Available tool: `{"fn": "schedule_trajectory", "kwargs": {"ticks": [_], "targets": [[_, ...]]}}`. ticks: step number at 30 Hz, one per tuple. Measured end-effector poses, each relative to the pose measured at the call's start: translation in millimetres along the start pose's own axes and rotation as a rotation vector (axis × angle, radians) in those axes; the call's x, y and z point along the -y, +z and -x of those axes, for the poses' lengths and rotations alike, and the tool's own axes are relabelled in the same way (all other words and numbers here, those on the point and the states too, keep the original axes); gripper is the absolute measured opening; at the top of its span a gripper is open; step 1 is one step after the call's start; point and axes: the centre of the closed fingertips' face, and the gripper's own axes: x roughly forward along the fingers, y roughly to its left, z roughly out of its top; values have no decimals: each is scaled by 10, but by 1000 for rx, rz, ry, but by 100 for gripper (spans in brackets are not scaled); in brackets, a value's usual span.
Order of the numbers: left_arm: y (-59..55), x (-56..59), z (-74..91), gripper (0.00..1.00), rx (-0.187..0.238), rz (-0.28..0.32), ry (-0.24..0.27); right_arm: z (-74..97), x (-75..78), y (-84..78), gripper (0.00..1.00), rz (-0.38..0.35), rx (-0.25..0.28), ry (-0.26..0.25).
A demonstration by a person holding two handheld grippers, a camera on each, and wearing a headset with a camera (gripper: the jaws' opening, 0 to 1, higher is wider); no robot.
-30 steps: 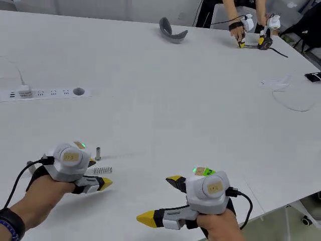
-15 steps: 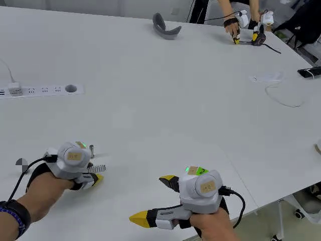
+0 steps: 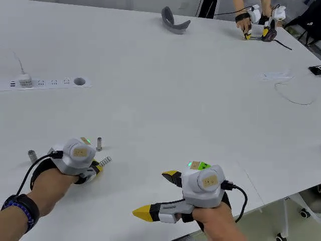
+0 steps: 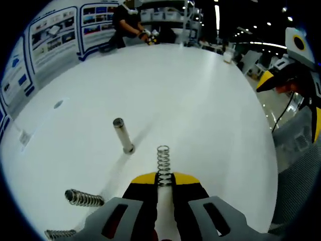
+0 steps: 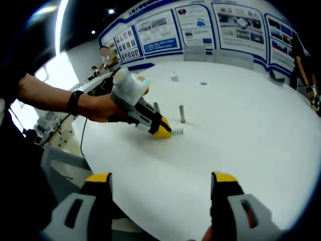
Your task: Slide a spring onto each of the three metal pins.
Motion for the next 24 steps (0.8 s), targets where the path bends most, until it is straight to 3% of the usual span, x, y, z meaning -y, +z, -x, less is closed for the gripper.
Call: {"fn": "schedule_trajectory", "kwargs": {"ticks": [14, 24], "targets": [[-70, 100, 331, 10, 53, 109, 4, -95, -63, 54, 80, -3, 3, 51], [-129, 151, 638, 10, 87, 118, 17, -191, -125, 168, 76, 1, 17, 108]]}}
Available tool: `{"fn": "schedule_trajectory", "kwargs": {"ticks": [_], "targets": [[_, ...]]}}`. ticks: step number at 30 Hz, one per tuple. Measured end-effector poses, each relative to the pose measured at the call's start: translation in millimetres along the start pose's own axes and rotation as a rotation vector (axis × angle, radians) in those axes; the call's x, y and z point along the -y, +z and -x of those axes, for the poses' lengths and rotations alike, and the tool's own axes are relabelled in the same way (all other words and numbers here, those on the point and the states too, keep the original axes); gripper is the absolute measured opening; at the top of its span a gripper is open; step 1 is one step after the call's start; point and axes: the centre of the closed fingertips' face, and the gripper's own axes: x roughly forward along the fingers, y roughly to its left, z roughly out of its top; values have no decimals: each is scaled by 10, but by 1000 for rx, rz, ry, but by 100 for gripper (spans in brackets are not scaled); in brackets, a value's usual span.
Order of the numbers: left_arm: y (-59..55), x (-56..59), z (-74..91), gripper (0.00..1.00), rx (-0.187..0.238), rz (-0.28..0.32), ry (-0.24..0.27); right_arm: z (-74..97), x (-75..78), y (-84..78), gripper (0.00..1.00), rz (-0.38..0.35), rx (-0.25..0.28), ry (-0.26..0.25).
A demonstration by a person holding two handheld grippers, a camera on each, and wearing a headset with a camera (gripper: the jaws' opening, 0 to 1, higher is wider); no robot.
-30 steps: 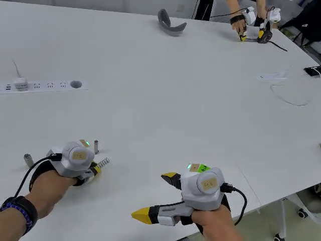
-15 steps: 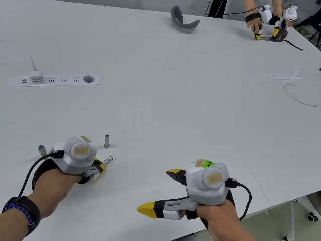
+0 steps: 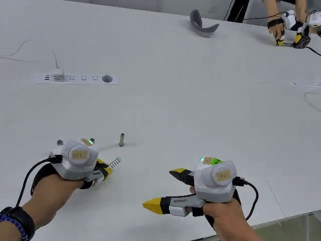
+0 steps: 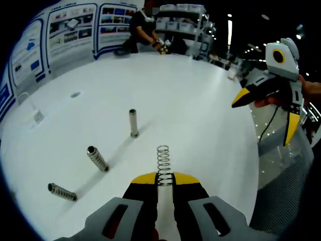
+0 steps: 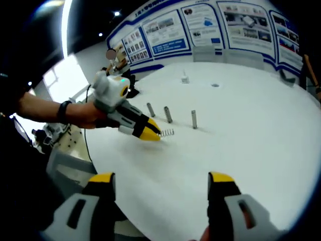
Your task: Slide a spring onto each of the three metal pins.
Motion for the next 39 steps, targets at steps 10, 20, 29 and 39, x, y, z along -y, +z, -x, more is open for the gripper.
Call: {"fn": "schedule_trajectory", "kwargs": {"ticks": [10, 20, 29, 39], "targets": [[53, 38, 303, 10, 49, -8, 9, -109, -143, 170, 67, -11, 33, 82], [86, 169, 559, 10, 86, -47, -7, -267, -345, 359, 60, -27, 59, 187], [-20, 234, 762, 10, 97, -58, -20, -396, -519, 505, 51, -57, 87, 278], [-46, 449, 955, 10, 109, -101, -50, -574, -807, 616, 44, -191, 104, 438]]}}
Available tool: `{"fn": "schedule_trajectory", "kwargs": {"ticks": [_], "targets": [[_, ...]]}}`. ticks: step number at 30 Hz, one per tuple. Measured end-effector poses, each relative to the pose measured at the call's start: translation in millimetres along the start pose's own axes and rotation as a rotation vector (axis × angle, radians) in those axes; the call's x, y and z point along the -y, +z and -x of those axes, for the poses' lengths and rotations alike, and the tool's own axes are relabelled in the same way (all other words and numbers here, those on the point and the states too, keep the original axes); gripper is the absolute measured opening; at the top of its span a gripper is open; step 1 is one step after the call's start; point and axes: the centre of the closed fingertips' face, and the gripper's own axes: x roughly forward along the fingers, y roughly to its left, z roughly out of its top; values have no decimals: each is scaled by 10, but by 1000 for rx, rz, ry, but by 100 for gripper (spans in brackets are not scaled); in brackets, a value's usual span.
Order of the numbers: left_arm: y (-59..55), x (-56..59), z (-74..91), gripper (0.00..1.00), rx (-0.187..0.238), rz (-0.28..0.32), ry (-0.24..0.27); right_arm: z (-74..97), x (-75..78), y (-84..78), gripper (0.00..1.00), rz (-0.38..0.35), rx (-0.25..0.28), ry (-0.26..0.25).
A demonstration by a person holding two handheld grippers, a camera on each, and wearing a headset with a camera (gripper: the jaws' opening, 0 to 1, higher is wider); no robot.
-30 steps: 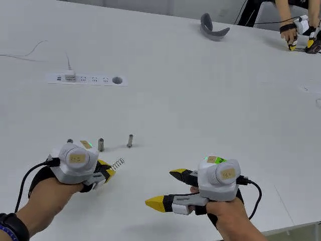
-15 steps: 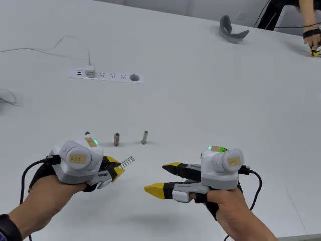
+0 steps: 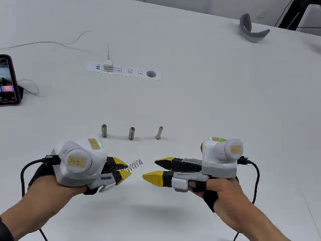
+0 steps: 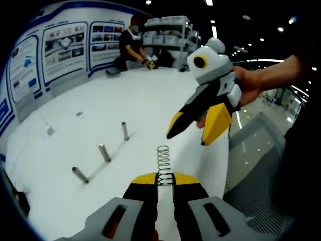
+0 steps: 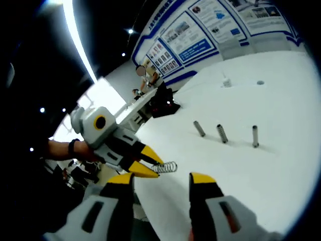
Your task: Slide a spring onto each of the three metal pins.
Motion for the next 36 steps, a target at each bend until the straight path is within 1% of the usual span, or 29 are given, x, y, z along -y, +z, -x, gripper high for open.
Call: {"fn": "schedule_trajectory", "kwargs": {"ticks": [2, 4, 7, 11, 17, 18, 20, 22, 23, 25, 32, 36], "targets": [[23, 47, 19, 10, 8, 1, -8, -29, 7, 36, 41, -6, 24, 10], [45, 82, 35, 10, 14, 0, -13, -57, -4, 67, 40, -48, 44, 30], [78, 123, 57, 10, 20, -11, -19, -74, -2, 93, 38, -74, 61, 50], [127, 151, 75, 10, 30, -22, -27, -86, -31, 105, 34, -113, 65, 84], [181, 168, 77, 10, 40, -35, -33, -84, -89, 95, 25, -120, 53, 115], [186, 168, 73, 10, 41, -40, -34, -85, -104, 84, 22, -119, 48, 120], [195, 172, 70, 10, 40, -44, -37, -85, -99, 76, 20, -105, 46, 109], [193, 176, 69, 10, 38, -51, -42, -74, -74, 81, 15, -90, 50, 99], [195, 173, 66, 10, 40, -51, -42, -71, -82, 88, 14, -89, 52, 101], [191, 166, 58, 10, 36, -51, -43, -75, -90, 93, 13, -91, 50, 102], [153, 139, 38, 10, 22, -51, -39, -111, -150, 129, 12, -27, 15, 103], [132, 117, 41, 9, 19, -45, -35, -153, -160, 116, 12, 40, -39, 93]]}}
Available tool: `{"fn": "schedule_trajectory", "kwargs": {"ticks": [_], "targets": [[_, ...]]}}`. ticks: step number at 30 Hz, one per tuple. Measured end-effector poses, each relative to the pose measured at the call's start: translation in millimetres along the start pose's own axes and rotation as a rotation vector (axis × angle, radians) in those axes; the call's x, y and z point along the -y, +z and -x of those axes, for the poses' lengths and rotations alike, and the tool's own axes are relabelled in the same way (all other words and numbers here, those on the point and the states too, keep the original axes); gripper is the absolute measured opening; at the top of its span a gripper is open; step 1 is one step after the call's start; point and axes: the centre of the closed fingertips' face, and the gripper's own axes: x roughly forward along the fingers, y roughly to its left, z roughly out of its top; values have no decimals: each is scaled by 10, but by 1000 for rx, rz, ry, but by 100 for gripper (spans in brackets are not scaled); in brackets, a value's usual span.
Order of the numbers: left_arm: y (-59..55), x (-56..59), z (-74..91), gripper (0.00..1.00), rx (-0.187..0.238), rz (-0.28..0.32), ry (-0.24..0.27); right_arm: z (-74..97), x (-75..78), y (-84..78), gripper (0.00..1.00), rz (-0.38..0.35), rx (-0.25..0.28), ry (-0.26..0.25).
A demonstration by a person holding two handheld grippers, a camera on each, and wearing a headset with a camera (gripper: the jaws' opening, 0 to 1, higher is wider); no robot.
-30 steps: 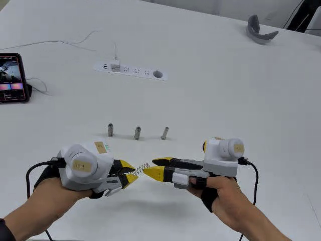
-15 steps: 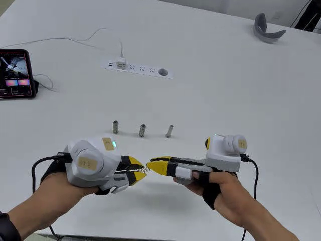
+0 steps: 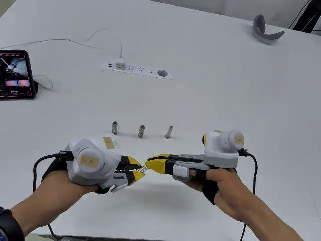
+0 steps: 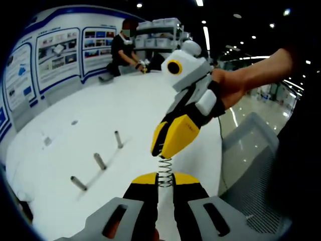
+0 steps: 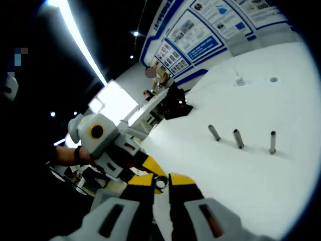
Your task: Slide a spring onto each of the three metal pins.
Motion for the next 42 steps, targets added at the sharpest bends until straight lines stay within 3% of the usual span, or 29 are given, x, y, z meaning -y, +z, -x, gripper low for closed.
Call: {"fn": "schedule_trajectory", "kwargs": {"ticks": [19, 25, 31, 40, 42], "targets": [[-39, -49, 12, 9, 4, 27, 7, -125, -82, -9, 12, 332, -292, 6], [0, -35, 1, 9, 17, 6, -7, -61, -72, -64, 13, 460, -408, 23], [32, -20, -19, 9, 30, 5, -17, -38, -80, -60, 13, 517, -456, 36], [95, 21, -78, 9, 45, -19, -31, -15, -73, -132, 12, 673, -608, 49], [111, 32, -93, 9, 48, -30, -36, -24, -84, -140, 12, 686, -620, 54]]}}
